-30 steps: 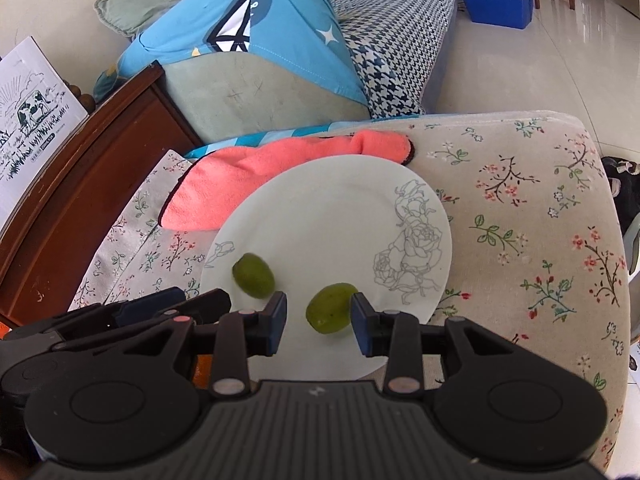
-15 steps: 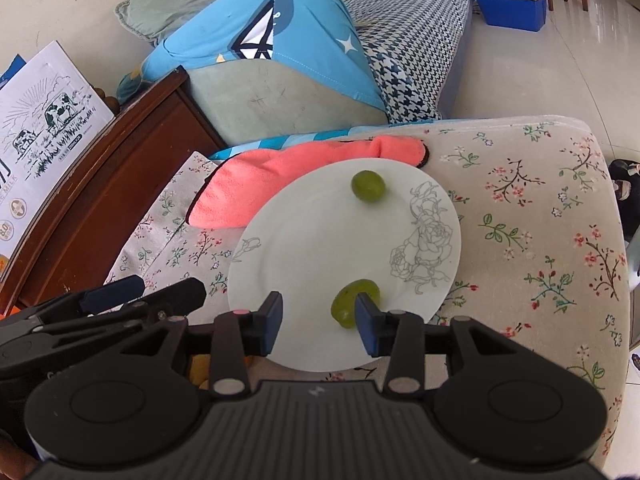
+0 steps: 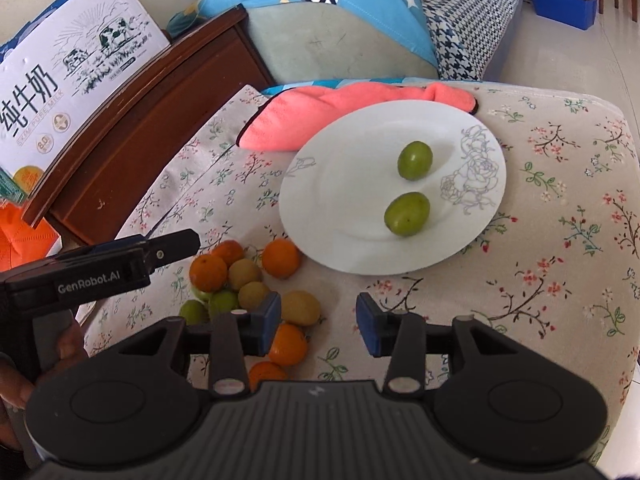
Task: Organize fruits
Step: 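Withdraw both open tools from the plate back to the fruit pile, then grasp a green plum with the left tool while the right tool grasps a tangerine, then lower the tangerine onto the plate and open the right tool while the left tool carries the plum, then lower the green plum onto the plate and open the left tool, then withdraw both open tools from the plate back to the fruit pile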
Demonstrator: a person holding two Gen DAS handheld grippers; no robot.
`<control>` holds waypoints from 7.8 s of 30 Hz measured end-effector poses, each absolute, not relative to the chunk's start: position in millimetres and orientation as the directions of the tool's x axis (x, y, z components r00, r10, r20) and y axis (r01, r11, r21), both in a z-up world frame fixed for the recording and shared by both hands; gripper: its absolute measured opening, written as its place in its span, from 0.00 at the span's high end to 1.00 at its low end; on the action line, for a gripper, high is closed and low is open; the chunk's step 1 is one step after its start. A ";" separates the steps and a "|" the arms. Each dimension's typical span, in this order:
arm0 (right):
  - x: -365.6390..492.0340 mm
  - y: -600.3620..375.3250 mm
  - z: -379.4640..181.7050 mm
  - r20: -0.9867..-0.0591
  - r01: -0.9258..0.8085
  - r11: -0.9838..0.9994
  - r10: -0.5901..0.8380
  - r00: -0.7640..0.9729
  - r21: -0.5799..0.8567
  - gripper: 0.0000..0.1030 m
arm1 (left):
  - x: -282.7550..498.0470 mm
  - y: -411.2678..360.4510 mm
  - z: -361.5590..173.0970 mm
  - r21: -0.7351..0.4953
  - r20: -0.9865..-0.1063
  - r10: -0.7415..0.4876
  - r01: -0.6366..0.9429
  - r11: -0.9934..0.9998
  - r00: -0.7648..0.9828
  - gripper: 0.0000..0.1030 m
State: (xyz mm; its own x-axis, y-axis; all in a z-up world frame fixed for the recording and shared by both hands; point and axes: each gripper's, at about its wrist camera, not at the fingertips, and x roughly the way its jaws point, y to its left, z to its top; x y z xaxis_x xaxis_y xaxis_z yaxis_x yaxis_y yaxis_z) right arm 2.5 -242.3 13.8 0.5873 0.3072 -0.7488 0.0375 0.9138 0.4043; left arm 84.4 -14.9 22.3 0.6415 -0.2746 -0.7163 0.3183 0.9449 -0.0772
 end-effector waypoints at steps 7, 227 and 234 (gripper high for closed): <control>-10.1 -231.8 9.5 -0.762 0.014 0.917 0.322 0.562 0.398 0.58 | 68.8 0.1 10.8 -0.073 -0.740 -0.245 0.288 0.955 0.626 0.20; 59.6 -262.0 22.9 -0.730 0.074 0.912 0.271 0.627 0.403 0.57 | 117.7 -56.8 35.1 -0.108 -0.714 -0.345 0.391 0.914 0.609 0.28; 30.6 -244.6 22.0 -0.729 0.038 0.916 0.293 0.618 0.400 0.54 | 99.4 -35.0 24.9 -0.120 -0.740 -0.300 0.321 0.940 0.602 0.28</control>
